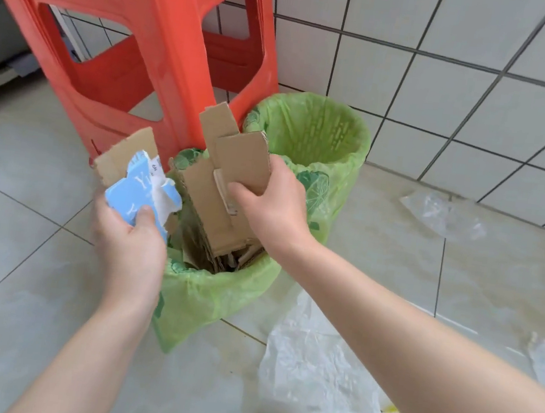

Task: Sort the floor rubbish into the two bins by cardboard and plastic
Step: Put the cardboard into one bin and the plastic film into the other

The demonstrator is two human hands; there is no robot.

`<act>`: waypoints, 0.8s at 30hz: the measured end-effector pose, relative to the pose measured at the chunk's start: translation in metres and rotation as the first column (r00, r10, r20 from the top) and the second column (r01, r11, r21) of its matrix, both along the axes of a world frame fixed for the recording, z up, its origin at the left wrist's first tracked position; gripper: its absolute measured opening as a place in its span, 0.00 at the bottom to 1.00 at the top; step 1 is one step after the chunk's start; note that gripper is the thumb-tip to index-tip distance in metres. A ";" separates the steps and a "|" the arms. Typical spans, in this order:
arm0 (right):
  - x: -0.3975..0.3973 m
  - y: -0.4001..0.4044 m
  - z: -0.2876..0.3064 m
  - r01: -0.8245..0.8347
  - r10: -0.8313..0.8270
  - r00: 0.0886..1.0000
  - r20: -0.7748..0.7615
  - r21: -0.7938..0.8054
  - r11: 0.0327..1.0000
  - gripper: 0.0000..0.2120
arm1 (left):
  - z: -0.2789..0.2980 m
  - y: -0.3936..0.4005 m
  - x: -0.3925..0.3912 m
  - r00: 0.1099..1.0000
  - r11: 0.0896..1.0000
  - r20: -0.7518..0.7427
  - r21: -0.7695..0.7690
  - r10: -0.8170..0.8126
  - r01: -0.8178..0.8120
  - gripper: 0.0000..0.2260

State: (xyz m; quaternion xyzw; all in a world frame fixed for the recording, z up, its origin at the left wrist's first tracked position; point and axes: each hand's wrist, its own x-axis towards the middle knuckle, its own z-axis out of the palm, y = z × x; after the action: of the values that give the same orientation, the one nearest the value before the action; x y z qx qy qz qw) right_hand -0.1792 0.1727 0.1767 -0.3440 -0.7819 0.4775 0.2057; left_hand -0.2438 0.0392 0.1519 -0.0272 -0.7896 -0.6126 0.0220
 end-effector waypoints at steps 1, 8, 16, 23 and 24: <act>0.000 0.000 -0.002 0.018 -0.019 1.000 0.009 0.054 0.998 0.14 | -0.003 0.005 0.000 1.000 1.000 0.014 -0.018 -0.024 0.024 0.14; -0.002 -0.023 -0.007 0.051 -0.046 0.998 -0.051 0.097 0.994 0.14 | -0.027 0.033 0.004 0.979 0.973 0.116 -0.139 -0.169 0.184 0.20; 0.001 -0.037 -0.007 -0.111 0.103 0.985 -0.136 -0.053 0.992 0.15 | -0.028 0.019 -0.006 0.970 0.996 0.232 0.064 -0.067 0.054 0.14; -0.003 -0.026 -0.035 -0.312 0.271 0.929 0.252 0.137 0.940 0.28 | -0.023 0.026 -0.002 0.973 0.989 0.176 -0.001 -0.148 0.151 0.18; -0.002 -0.024 -0.037 -0.333 0.267 0.905 0.332 0.160 0.929 0.30 | -0.023 0.027 -0.001 0.967 0.983 0.184 -0.011 -0.178 0.183 0.20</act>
State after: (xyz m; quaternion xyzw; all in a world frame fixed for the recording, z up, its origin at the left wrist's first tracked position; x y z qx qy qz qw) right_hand -0.1808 0.1490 0.1399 -0.2644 -0.8943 0.3586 0.0421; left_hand -0.2452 0.0663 0.1287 -0.0435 -0.7910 -0.6009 -0.1066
